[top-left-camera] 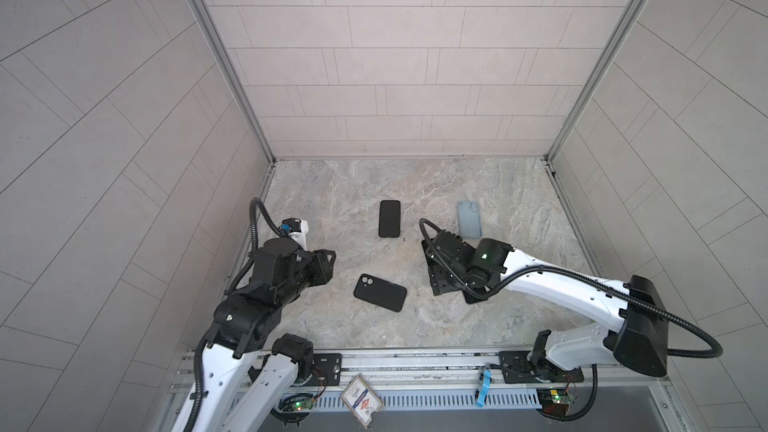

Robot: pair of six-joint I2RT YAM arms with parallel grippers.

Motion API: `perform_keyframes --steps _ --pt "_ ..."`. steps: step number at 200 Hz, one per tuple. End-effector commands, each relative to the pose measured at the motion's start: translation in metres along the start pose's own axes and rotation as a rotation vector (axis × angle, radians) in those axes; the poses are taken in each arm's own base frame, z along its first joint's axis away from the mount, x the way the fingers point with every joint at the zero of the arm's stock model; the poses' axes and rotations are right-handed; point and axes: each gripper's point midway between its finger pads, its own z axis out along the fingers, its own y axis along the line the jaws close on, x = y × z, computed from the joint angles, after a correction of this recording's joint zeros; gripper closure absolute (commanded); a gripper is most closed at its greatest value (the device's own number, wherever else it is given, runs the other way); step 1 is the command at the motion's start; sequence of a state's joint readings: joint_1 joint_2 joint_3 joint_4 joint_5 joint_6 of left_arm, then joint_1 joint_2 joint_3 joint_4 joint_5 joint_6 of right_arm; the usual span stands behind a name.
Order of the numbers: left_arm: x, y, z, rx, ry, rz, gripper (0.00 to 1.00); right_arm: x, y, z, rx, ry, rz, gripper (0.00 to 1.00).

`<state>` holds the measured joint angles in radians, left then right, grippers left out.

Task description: Put the phone into the phone case

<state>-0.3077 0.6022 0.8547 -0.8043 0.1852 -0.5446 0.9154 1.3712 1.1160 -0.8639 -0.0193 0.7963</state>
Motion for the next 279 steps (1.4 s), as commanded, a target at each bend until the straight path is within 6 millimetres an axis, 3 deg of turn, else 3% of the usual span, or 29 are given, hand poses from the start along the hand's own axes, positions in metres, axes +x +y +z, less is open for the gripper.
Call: perform_keyframes --steps 1,27,62,137,183,244,279 --pt "0.002 -0.027 0.017 0.169 0.03 -0.153 0.47 0.0 0.018 -0.01 -0.106 0.037 -0.079 0.5" --pt "0.001 -0.046 0.037 0.32 0.044 -0.341 0.46 0.001 0.043 -0.017 -0.228 0.064 -0.104 0.5" --pt "0.006 -0.054 0.055 0.411 0.077 -0.46 0.45 0.004 0.065 -0.025 -0.349 0.089 -0.13 0.5" --pt "0.026 -0.061 0.075 0.488 0.179 -0.588 0.43 0.006 0.089 -0.034 -0.436 0.117 -0.189 0.5" --pt "0.039 -0.071 0.087 0.52 0.265 -0.626 0.43 0.005 0.096 -0.037 -0.444 0.119 -0.212 0.5" --pt "0.042 -0.085 0.091 0.547 0.294 -0.632 0.43 0.005 0.094 -0.039 -0.426 0.098 -0.22 0.5" --pt "0.045 -0.094 0.089 0.561 0.309 -0.627 0.49 0.004 0.089 -0.041 -0.405 0.081 -0.218 0.51"
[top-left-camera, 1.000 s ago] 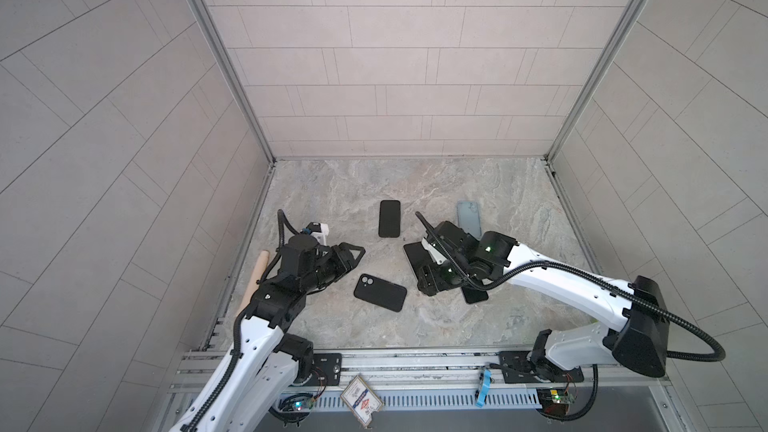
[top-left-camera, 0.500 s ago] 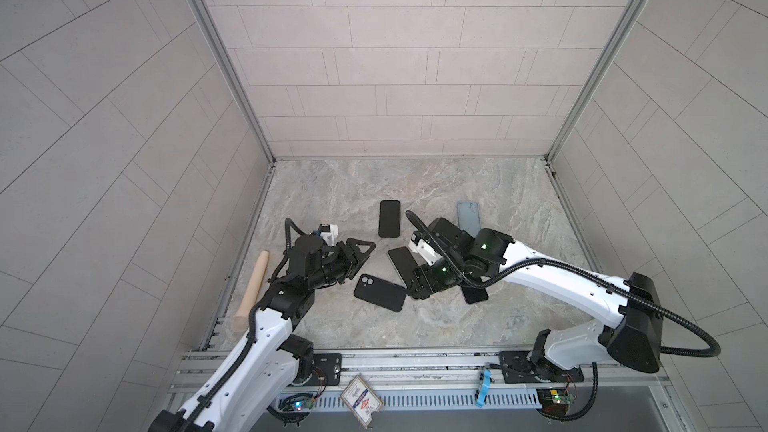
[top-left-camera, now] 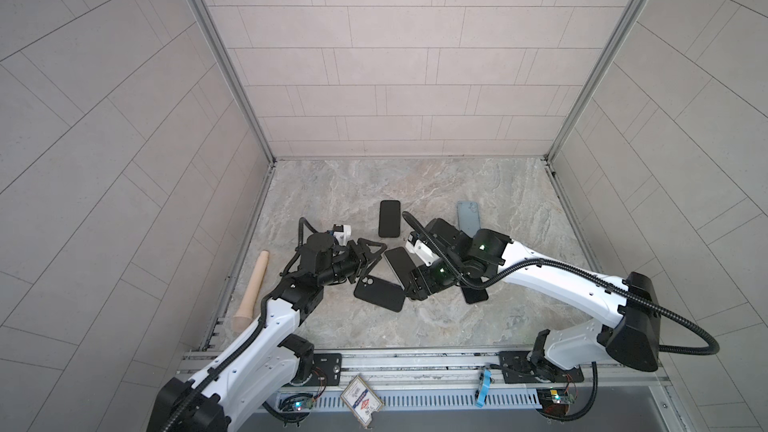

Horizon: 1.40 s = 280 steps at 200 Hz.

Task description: Put the phone into the phone case

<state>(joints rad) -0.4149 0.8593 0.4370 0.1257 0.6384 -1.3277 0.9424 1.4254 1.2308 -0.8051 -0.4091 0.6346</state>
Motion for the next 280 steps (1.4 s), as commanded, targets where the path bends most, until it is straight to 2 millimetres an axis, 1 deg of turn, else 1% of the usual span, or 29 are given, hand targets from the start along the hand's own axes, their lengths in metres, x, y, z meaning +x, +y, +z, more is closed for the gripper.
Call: perform_keyframes --steps 1,26,44,76,113,128,141,156,162,170,177,188,197,200,203,210,216,229,237,240,257,266,280 --pt "0.005 -0.013 0.002 0.044 0.016 0.003 0.49 -0.009 0.006 -0.013 -0.005 -0.059 -0.034 0.51" --pt "0.012 -0.016 0.007 0.04 0.035 0.014 0.49 -0.009 0.005 -0.013 0.001 -0.059 -0.034 0.51" --pt "0.016 -0.014 0.011 0.028 0.053 0.018 0.5 -0.009 0.005 -0.014 0.005 -0.061 -0.036 0.51" --pt "0.018 -0.013 0.015 0.021 0.056 0.023 0.61 -0.008 0.004 -0.016 0.006 -0.062 -0.036 0.51" --pt "0.017 -0.013 0.015 0.021 0.047 0.027 0.67 -0.006 0.008 -0.016 -0.013 -0.054 -0.044 0.51" --pt "0.017 -0.013 0.015 0.02 0.046 0.028 0.72 -0.005 0.01 -0.017 -0.023 -0.056 -0.051 0.51" --pt "0.017 -0.012 0.014 0.02 0.046 0.028 0.75 -0.005 0.013 -0.017 -0.029 -0.06 -0.059 0.5" --pt "0.017 -0.013 0.014 0.024 0.045 0.03 0.82 -0.006 0.014 -0.017 -0.03 -0.061 -0.061 0.49" --pt "0.017 -0.014 0.013 0.025 0.045 0.031 0.88 -0.006 0.014 -0.017 -0.029 -0.061 -0.061 0.48" --pt "0.017 -0.014 0.013 0.027 0.044 0.032 0.93 -0.006 0.013 -0.017 -0.026 -0.064 -0.061 0.45" --pt "0.017 -0.015 0.013 0.029 0.043 0.033 1.0 -0.007 0.013 -0.017 -0.022 -0.067 -0.063 0.39" --pt "0.017 -0.018 0.012 0.037 0.04 0.037 1.0 -0.008 0.011 -0.02 -0.007 -0.08 -0.066 0.27" --pt "0.016 -0.021 0.01 0.044 0.032 0.041 1.0 -0.01 0.008 -0.023 0.009 -0.099 -0.068 0.19" --pt "0.016 -0.022 0.009 0.046 0.031 0.043 1.0 -0.011 0.008 -0.026 0.013 -0.109 -0.069 0.18" --pt "0.015 -0.023 0.009 0.048 0.027 0.044 1.0 -0.013 0.007 -0.028 0.019 -0.121 -0.07 0.15" --pt "0.015 -0.025 0.007 0.053 0.019 0.053 1.0 -0.015 0.005 -0.034 0.033 -0.15 -0.069 0.13" --pt "0.014 -0.027 0.005 0.054 0.011 0.059 1.0 -0.018 0.003 -0.039 0.041 -0.176 -0.062 0.12" --pt "0.011 -0.027 -0.002 0.043 -0.027 0.078 1.0 -0.027 -0.002 -0.057 0.057 -0.262 -0.034 0.13" --pt "0.008 -0.024 -0.007 0.026 -0.058 0.082 1.0 -0.034 -0.003 -0.075 0.066 -0.345 -0.011 0.14" --pt "0.007 -0.029 -0.013 0.044 -0.079 0.093 1.0 -0.036 -0.005 -0.082 0.071 -0.376 0.0 0.14" --pt "-0.003 -0.039 -0.031 0.089 -0.187 0.104 1.0 -0.045 -0.016 -0.118 0.078 -0.56 0.1 0.18" --pt "-0.01 -0.044 -0.042 0.121 -0.256 0.105 1.0 -0.044 -0.02 -0.125 0.034 -0.631 0.167 0.19" --pt "-0.02 -0.054 -0.064 0.181 -0.365 0.113 1.0 -0.046 -0.018 -0.133 -0.079 -0.708 0.24 0.24"
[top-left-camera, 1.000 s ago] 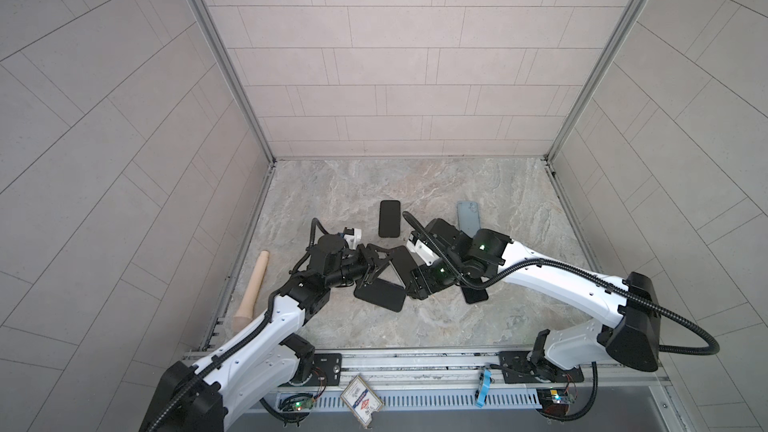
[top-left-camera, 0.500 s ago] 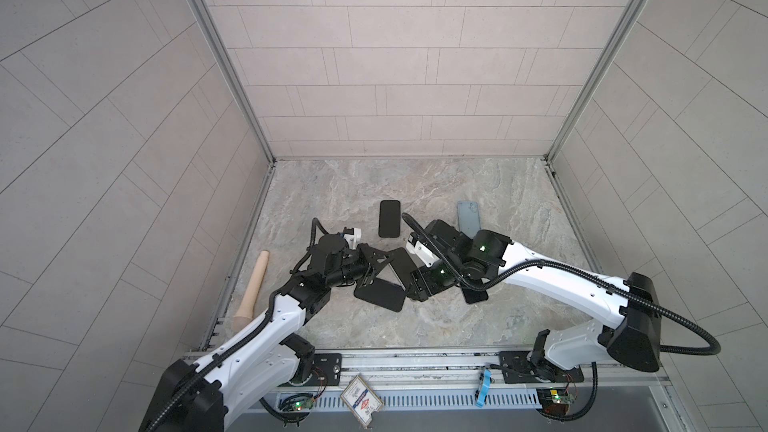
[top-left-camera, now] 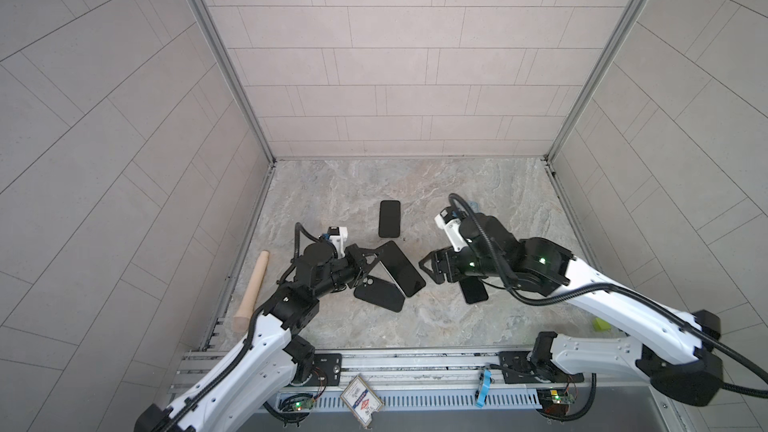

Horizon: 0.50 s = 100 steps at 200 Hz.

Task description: Put the phone into the phone case

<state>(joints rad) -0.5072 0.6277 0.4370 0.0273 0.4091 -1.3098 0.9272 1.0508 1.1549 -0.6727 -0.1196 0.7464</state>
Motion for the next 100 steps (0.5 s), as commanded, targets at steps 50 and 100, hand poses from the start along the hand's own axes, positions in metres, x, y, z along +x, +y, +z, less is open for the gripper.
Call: perform_keyframes --steps 50,100 --pt "-0.052 -0.046 -0.075 0.309 -0.429 -0.029 1.0 -0.029 0.026 -0.006 -0.379 -0.199 0.383 0.32" --pt "-0.059 -0.059 -0.085 0.476 -0.466 -0.126 1.0 -0.045 0.078 0.004 -0.724 -0.135 0.475 0.36"
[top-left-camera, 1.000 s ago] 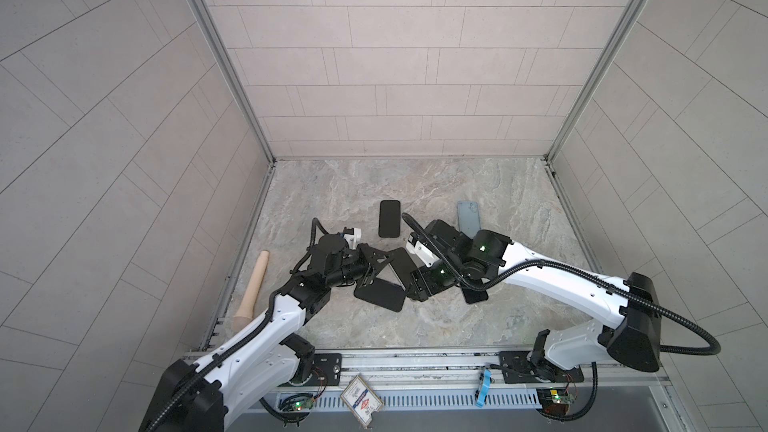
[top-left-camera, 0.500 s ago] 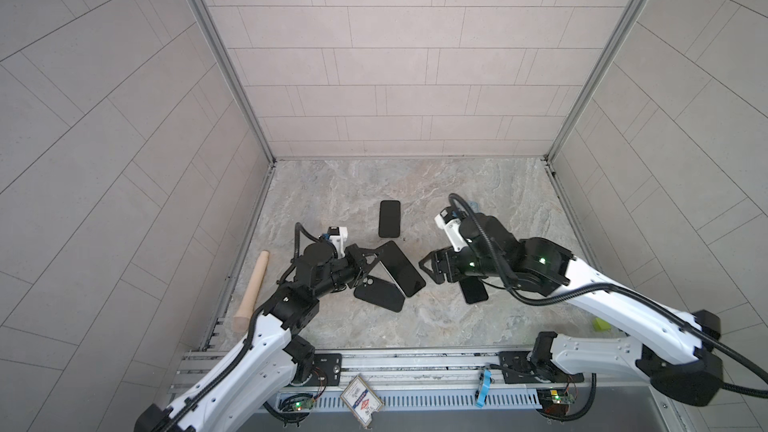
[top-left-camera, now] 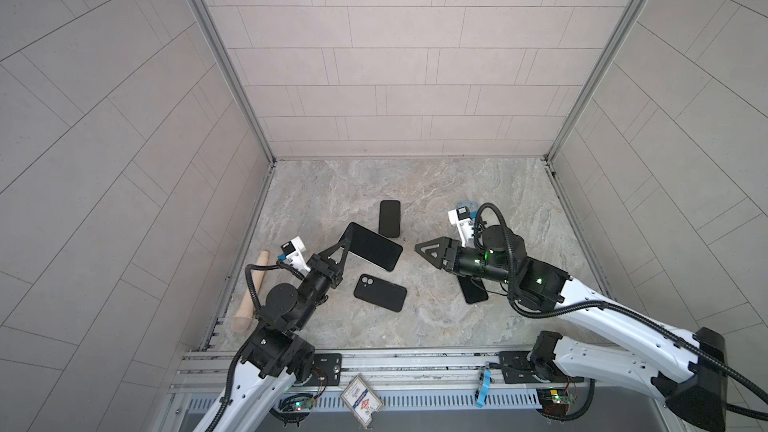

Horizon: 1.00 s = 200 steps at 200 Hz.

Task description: Put the phone into the phone case

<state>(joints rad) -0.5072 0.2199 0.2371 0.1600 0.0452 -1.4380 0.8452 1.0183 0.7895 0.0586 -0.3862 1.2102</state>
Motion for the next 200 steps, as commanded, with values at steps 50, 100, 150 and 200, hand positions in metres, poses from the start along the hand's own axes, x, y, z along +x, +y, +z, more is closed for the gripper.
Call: perform_keyframes --steps 50,100,150,200 --pt "-0.01 -0.075 -0.004 0.26 -0.026 -0.07 1.0 -0.008 0.065 0.007 -0.341 0.029 0.124 0.4" --pt "-0.014 -0.078 -0.005 0.285 -0.048 -0.089 1.0 -0.009 0.059 0.011 -0.324 0.03 0.14 0.45" --pt "-0.014 -0.082 -0.006 0.296 -0.045 -0.087 1.0 -0.007 0.054 0.015 -0.304 0.04 0.148 0.47" --pt "-0.01 -0.084 -0.003 0.297 -0.023 -0.086 1.0 -0.006 0.058 0.019 -0.329 0.052 0.161 0.49"
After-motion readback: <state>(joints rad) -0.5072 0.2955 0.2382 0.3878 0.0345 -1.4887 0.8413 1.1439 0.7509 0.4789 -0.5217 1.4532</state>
